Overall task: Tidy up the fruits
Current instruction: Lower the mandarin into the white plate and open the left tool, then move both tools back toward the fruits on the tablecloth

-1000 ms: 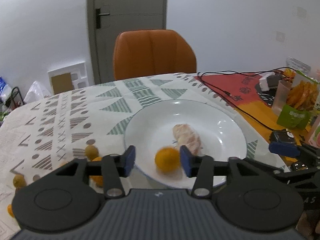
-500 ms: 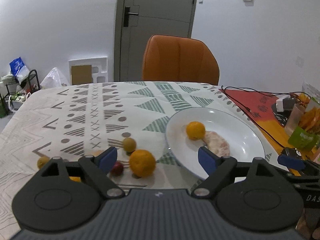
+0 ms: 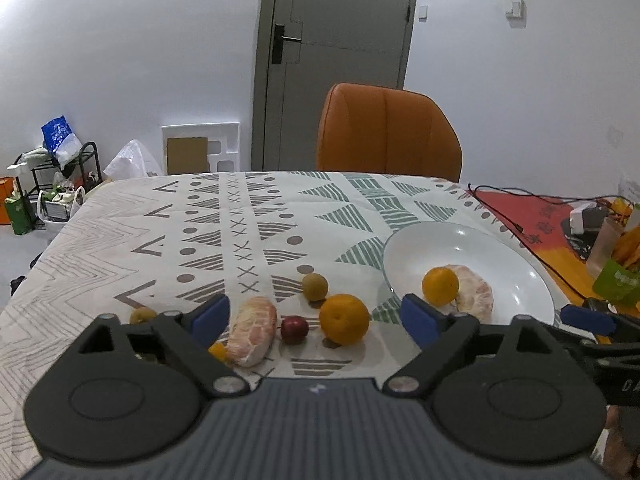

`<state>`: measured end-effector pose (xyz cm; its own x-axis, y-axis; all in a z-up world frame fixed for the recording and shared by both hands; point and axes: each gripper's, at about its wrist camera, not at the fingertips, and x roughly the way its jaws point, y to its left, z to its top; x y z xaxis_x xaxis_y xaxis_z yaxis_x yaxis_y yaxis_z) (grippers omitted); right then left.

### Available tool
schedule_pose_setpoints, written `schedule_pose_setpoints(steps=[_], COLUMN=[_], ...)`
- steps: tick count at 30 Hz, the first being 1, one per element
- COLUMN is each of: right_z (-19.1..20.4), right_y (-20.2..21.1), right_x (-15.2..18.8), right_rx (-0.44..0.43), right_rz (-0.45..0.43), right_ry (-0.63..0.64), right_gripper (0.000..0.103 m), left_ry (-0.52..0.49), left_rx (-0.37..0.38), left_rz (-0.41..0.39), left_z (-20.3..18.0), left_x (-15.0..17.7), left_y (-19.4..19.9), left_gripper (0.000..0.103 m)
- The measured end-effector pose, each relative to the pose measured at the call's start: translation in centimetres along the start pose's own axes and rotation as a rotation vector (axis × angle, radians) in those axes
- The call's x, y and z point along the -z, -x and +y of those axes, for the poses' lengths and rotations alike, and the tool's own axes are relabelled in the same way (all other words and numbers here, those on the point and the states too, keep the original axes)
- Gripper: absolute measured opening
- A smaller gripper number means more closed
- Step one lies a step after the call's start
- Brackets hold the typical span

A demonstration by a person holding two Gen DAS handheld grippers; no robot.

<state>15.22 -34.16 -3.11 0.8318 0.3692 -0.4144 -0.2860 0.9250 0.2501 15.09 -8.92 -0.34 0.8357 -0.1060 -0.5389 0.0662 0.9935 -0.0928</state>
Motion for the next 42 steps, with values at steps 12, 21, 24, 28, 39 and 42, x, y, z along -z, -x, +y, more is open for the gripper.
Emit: schedule_pose_setpoints(steps=[12,21,24,28,39,42], right_z=[2.4,4.2,5.0,6.0,8.1,8.6], right_y=[-0.6,-1.2,-1.5,-2.0,-3.7,-4.1], right_x=[0.2,0.5,0.7,1.0,1.4,1.4], right_rx=[-0.027,-0.059,-0.069,-0.095,-0.087,-0.083], right_rz=[0.026,0.039,0.051,0.068,0.093,0.098], right_ry=[0.022,0.019,0.034,0.040,0.083,0.100], right_gripper=[0.103,0.103,0.103,0.103,0.103,0.103], left_ry=[0.034,0.110,0.136,0.157,0.194,0.191], left_rx=[-0.010,-0.019,-0.029,-0.047,-0.069,-0.071], left_rz=[-0.023,-0.005,-0.021,-0.029,-0.015,-0.003], left_z=[2.7,5.8,7.0,8.2,10.9,11.2], left_x=[0.6,0.7,0.9,1.3,2.5,2.8], left_y=[1.2,1.7,2.2,2.7,2.8,2.5], left_gripper=[0.098,0.103,0.103,0.103,0.103,0.103])
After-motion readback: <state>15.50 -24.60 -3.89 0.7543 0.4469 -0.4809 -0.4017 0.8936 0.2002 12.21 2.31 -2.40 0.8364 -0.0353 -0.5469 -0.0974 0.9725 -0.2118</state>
